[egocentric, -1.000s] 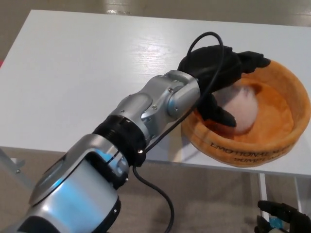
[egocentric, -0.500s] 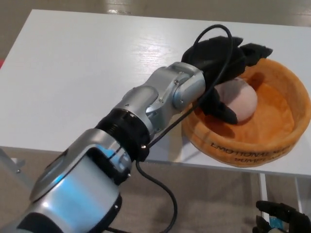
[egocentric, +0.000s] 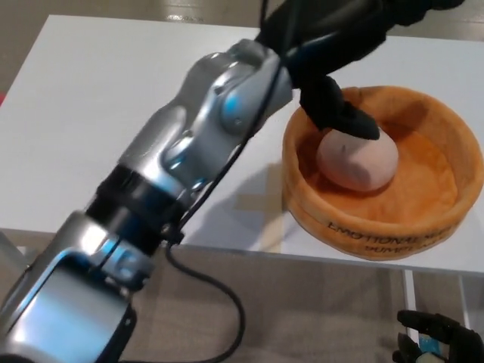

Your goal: Use the left hand to pick up the pink round toy on the left and place it inside the orange plate on the desk.

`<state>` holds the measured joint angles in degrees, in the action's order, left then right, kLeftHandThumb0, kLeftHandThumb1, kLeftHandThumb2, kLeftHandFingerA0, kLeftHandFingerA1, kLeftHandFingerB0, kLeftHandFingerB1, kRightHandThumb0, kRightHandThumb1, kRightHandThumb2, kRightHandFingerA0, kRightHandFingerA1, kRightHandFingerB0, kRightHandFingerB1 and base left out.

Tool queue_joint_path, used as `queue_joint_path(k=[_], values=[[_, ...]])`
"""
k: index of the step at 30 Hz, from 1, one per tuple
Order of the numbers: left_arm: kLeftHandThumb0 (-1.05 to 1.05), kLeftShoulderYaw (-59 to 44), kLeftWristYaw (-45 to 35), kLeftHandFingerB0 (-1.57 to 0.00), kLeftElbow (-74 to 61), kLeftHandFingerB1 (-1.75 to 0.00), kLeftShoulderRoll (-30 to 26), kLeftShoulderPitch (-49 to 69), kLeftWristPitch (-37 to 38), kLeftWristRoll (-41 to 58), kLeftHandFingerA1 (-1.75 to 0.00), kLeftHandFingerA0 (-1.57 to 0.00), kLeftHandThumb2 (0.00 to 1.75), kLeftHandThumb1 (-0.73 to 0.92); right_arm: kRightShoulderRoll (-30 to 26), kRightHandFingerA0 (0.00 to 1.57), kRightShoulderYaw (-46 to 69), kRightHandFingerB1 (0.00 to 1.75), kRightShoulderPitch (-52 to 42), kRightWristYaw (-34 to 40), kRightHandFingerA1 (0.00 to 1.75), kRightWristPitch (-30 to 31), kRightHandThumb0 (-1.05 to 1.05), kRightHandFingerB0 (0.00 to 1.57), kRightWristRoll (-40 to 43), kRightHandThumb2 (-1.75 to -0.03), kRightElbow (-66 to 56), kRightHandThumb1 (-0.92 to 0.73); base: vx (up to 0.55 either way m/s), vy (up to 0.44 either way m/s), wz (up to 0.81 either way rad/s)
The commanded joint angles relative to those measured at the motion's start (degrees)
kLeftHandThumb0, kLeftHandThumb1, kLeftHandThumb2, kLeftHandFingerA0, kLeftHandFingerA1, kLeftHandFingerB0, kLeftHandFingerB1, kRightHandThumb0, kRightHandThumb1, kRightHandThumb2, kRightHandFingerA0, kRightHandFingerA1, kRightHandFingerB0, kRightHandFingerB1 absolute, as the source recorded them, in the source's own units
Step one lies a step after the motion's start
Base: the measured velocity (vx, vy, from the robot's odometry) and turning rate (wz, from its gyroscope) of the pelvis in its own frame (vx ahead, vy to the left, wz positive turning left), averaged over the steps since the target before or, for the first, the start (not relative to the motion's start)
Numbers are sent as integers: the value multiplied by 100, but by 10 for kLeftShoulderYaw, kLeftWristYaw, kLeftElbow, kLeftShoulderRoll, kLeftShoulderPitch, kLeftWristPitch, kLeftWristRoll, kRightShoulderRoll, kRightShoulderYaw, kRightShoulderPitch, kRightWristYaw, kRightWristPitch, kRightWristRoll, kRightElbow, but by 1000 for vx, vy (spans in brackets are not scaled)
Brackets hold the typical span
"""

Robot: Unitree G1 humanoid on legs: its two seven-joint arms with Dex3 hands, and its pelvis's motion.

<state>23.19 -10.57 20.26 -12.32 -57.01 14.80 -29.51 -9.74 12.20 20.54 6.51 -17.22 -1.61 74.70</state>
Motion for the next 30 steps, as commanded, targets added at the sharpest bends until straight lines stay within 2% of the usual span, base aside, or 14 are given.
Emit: queue_joint_path(k=[1, 2, 3, 4, 6, 7, 8, 10, 11, 13, 17, 23, 26, 30], values=[[2, -122, -173, -25, -373, -51, -131, 242, -15, 319, -50, -13, 80, 32, -6, 80, 0, 59, -10, -6, 67, -1, -25, 75, 2, -58, 4, -61, 0, 0, 0], [2, -122, -173, -25, -373, -51, -131, 242, -15, 319, -50, -13, 80, 32, -6, 80, 0, 59, -10, -6, 67, -1, -25, 75, 2, -58, 4, -61, 0, 0, 0], [2, -156, -197, -43, -440, -34, -179, 326, -2, 391, -39, -35, 55, 55, -7, 81, -2, 60, -12, -6, 69, -1, -25, 76, 0, -58, 4, -61, 0, 0, 0], [2, -156, -197, -43, -440, -34, -179, 326, -2, 391, -39, -35, 55, 55, -7, 81, -2, 60, -12, -6, 69, -1, -25, 76, 0, -58, 4, -61, 0, 0, 0], [-12, -204, -241, -41, -487, -40, -239, 412, 20, 459, -47, -51, 59, 60, -6, 82, -5, 60, -7, -1, 68, -1, -25, 77, -3, -58, 4, -61, 0, 0, 0], [-12, -226, -271, -41, -500, -40, -271, 452, 31, 491, -47, -51, 59, 60, -6, 82, -6, 60, -6, 2, 68, 1, -25, 77, -5, -58, 5, -61, 0, 0, 0], [-7, -239, -291, -49, -501, -41, -287, 477, 43, 511, -51, -60, 56, 57, -6, 80, -7, 60, -7, 0, 69, 0, -24, 75, -5, -57, 5, -62, 0, 0, 0], [-7, -251, -307, -49, -501, -41, -301, 499, 54, 530, -51, -60, 56, 57, -5, 80, -7, 60, -7, -2, 69, -2, -24, 75, -5, -57, 5, -62, 0, 0, 0], [-10, -261, -355, -45, -492, -40, -315, 526, 43, 568, -50, -52, 60, 64, -5, 81, -7, 60, -7, -3, 69, -2, -26, 75, -5, -57, 5, -62, 0, 0, 0], [-9, -274, -427, -46, -478, -40, -337, 573, 23, 622, -48, -52, 60, 64, -5, 81, -8, 59, -9, -2, 69, -3, -25, 75, -5, -58, 4, -62, 0, 0, 3], [-15, -268, -432, -49, -452, -43, -363, 648, 41, 576, -52, -53, 58, 64, -5, 81, -7, 60, -13, -2, 66, -3, -26, 76, -3, -58, 5, -61, 0, 0, 0], [-13, -227, -436, -49, -368, -40, -357, 704, 13, 531, -45, -52, 59, 65, -5, 80, -5, 60, -11, -5, 69, 0, -26, 75, -1, -58, 6, -63, 0, 0, 0], [-9, -167, -406, -50, -250, -40, -295, 689, -21, 475, -48, -60, 57, 61, -4, 82, -4, 60, -10, -1, 69, 2, -27, 77, 0, -58, 6, -61, 0, 0, 0], [-8, -149, -378, -53, -143, -40, -237, 663, -67, 433, -48, -61, 57, 60, -4, 81, -5, 60, -11, -4, 69, 1, -27, 77, -1, -57, 6, -61, 0, 0, 0]])
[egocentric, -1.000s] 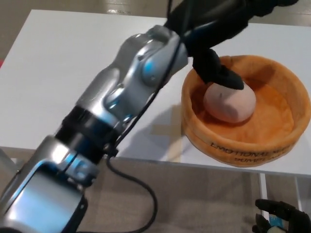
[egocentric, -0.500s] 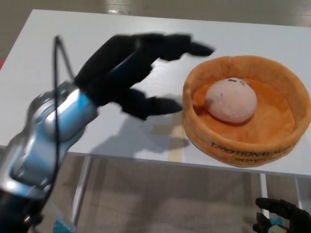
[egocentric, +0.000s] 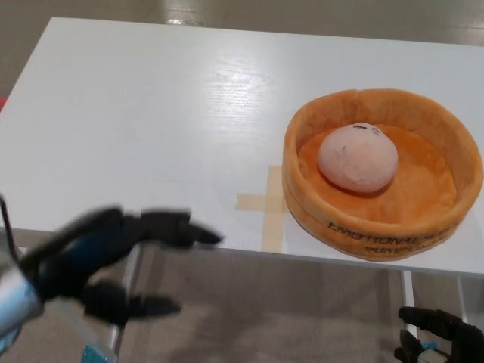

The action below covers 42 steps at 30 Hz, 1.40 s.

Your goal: Use the left hand to pick up the pink round toy on the left and place it inside the orange plate on the desk.

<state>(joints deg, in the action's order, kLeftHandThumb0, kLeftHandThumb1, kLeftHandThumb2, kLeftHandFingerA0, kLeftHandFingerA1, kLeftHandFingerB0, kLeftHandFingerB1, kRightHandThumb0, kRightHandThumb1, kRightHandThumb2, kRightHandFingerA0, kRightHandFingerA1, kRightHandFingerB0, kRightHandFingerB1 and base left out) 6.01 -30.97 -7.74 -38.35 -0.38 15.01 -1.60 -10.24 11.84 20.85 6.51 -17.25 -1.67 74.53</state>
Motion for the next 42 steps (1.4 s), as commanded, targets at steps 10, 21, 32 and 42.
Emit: queue_joint_path(k=[10, 21, 32, 42], values=[[-29, 25, 62, -58, 480, -46, 131, 7, 13, -22, -51, -69, 64, 47, -2, 82, -3, 59, -14, -2, 68, 2, -27, 77, -2, -58, 8, -62, 0, 0, 0], [-7, 41, 331, -36, 680, -61, 174, -79, 21, -109, -62, -34, 97, 42, 1, 82, -6, 59, -17, -2, 68, -3, -27, 77, -4, -58, 6, -61, 0, 0, 0], [-17, 28, 328, -51, 726, -37, 181, -96, 48, -88, -40, -50, 56, 54, 0, 83, -2, 60, -11, -6, 70, 3, -28, 77, 0, -58, 8, -61, 0, 0, 0], [-17, 13, 338, -51, 759, -37, 188, -108, 76, -76, -40, -50, 55, 51, -1, 81, -2, 60, -10, -7, 68, 1, -28, 76, 0, -58, 7, -62, 0, 0, 0]])
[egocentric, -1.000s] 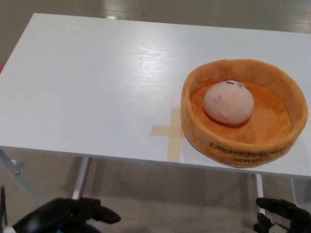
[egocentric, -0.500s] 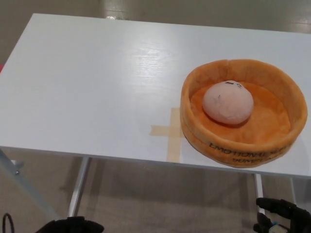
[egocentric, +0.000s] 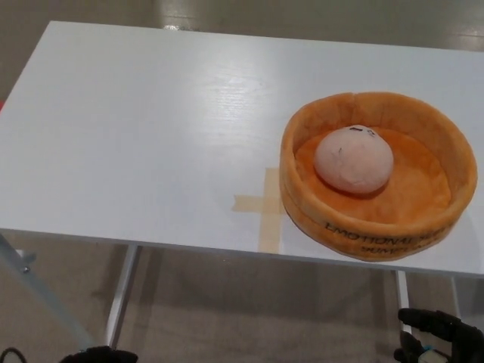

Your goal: Use the left hand to pick up the pink round toy on the left and place it inside the orange plate on the desk.

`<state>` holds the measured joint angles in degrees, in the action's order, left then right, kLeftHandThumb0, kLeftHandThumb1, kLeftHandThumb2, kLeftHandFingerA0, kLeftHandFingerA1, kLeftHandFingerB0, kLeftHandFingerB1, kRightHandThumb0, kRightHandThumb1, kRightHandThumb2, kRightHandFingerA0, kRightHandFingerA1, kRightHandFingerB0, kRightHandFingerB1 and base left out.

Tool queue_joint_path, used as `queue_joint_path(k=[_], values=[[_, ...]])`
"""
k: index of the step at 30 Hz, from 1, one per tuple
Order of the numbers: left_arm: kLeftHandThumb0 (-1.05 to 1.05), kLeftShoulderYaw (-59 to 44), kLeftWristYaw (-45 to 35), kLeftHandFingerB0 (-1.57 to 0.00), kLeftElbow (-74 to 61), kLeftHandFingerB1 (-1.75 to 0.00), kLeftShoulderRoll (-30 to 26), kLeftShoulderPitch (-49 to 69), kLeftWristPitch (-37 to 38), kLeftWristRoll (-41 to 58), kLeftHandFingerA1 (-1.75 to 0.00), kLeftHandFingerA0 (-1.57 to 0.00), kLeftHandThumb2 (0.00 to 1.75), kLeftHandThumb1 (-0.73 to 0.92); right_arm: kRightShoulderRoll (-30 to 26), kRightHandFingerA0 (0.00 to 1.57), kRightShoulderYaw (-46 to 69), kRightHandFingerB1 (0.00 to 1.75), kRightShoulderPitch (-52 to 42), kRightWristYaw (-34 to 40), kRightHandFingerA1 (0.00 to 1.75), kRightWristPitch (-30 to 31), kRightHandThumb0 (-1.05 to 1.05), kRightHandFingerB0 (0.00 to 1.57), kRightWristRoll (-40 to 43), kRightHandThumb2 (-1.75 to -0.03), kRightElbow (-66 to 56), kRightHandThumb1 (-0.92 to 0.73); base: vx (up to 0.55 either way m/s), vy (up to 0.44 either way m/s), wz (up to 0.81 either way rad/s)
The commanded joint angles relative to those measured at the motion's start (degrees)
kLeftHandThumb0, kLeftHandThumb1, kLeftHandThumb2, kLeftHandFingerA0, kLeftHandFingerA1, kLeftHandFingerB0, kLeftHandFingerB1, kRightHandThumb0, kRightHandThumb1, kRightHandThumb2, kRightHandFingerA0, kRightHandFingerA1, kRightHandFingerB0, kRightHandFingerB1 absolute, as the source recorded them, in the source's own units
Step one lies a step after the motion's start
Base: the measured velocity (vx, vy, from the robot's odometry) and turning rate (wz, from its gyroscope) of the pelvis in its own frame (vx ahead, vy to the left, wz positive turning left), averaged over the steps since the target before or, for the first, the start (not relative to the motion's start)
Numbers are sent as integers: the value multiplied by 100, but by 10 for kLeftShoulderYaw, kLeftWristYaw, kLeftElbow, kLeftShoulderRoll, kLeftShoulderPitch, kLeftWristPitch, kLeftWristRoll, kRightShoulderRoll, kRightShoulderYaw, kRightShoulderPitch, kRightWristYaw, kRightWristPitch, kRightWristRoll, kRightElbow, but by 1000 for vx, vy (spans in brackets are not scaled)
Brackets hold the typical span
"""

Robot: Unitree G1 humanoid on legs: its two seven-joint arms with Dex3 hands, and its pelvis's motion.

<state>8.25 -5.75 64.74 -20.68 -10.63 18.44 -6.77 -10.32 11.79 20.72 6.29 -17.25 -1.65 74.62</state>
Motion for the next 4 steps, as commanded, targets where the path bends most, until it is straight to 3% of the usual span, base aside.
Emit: queue_joint_path(k=[1, 4], values=[[-18, -9, 86, -50, 35, -37, 11, -7, 42, -25, -40, -49, 56, 52, 0, 81, -2, 60, -9, -4, 68, 0, -26, 75, 0, -58, 5, -62, 0, 0, 0], [-17, -8, 90, -51, 43, -37, 12, -11, 46, -28, -41, -51, 56, 51, 0, 81, -2, 60, -9, -6, 69, -2, -26, 75, 0, -58, 5, -62, 0, 0, 0]])
